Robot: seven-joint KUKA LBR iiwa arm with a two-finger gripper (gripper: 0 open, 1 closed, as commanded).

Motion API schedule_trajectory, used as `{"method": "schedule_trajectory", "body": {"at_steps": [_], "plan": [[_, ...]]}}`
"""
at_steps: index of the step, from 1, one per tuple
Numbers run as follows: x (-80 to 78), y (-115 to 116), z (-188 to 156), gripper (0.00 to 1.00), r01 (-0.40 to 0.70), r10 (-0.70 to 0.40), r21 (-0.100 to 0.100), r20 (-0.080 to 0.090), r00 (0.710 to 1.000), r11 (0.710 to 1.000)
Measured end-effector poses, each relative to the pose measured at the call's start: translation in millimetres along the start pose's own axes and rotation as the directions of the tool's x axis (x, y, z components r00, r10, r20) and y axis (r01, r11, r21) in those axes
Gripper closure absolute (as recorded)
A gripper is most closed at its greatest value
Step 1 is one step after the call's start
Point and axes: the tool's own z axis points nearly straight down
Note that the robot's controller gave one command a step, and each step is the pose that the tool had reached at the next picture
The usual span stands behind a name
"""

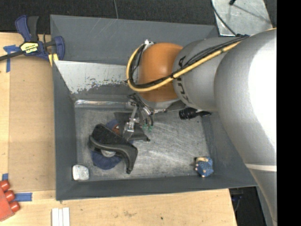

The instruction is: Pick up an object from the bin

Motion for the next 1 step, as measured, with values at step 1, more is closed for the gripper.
{"method": "schedule_trajectory", "body": {"at_steps": [1], "plan": [[-3.2,-47.5,18.4,0.00,0.037,-0.037,-0.006,0.000,0.999,0.999]]}}
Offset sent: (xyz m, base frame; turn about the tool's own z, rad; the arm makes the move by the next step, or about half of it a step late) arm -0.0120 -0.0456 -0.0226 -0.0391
